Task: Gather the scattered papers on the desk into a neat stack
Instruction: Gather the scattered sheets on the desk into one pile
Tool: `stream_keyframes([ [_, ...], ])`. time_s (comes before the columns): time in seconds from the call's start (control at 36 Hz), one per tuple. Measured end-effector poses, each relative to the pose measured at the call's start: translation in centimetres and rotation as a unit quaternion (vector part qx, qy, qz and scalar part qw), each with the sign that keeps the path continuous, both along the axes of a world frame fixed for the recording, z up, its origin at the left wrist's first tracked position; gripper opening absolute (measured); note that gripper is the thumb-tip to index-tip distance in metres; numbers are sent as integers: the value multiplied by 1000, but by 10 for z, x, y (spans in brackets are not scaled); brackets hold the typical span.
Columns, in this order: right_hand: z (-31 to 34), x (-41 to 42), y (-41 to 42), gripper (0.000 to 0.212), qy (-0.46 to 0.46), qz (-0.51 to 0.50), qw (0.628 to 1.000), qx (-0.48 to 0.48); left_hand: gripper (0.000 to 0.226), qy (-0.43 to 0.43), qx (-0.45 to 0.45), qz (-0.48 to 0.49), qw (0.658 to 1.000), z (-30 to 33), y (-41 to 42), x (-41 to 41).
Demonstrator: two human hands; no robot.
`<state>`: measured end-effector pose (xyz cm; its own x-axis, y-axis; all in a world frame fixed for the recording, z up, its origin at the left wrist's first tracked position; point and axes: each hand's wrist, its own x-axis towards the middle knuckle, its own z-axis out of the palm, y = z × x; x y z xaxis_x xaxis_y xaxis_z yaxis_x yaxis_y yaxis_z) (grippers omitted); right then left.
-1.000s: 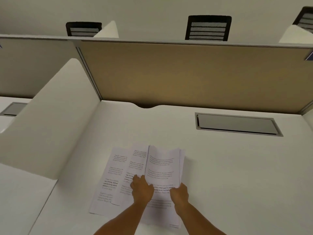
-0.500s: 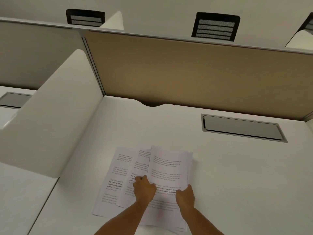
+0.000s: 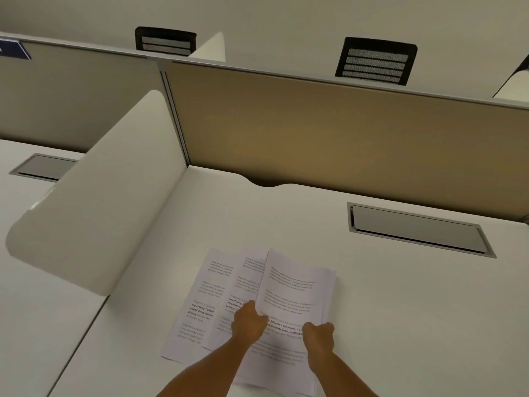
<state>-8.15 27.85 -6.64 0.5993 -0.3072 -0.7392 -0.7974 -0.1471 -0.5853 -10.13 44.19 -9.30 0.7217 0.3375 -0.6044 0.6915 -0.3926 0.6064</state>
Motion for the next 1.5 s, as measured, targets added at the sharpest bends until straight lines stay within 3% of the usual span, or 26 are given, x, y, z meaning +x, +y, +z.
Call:
stream_keyframes([
  [0.19, 9, -2, -2, 68, -20, -17, 1000, 11, 23, -37, -82, 24, 996, 14, -10, -1],
  [0.42, 11, 0, -4, 54, -52, -18, 997, 48, 65, -77, -93, 79, 989, 26, 4, 5],
  [0.53, 11, 5, -1, 36, -68, -7, 992, 103, 40, -85, -88, 62, 991, 29, 23, 15],
  [0.75, 13, 11, 24, 17, -99, 31, 985, 138, 27, -98, -54, 72, 991, 32, 53, 14],
  [0.89, 4, 14, 43, 19, -89, 65, 989, 93, 23, -90, -25, 97, 991, 25, 64, 8],
  [1.03, -6, 19, 58, 6, -32, 126, 989, -76, 16, -80, 24, 101, 991, 10, 70, 4],
  [1.17, -15, 26, 65, 32, 17, 164, 979, -117, 32, -31, 81, 96, 992, -18, 72, 6],
  [1.33, -24, 28, 69, 50, 22, 140, 985, -95, 40, -10, 46, 106, 993, -5, 66, 8],
  [1.5, -18, 27, 69, 38, -21, 94, 995, -15, 33, -15, 14, 108, 994, -8, 68, 6],
])
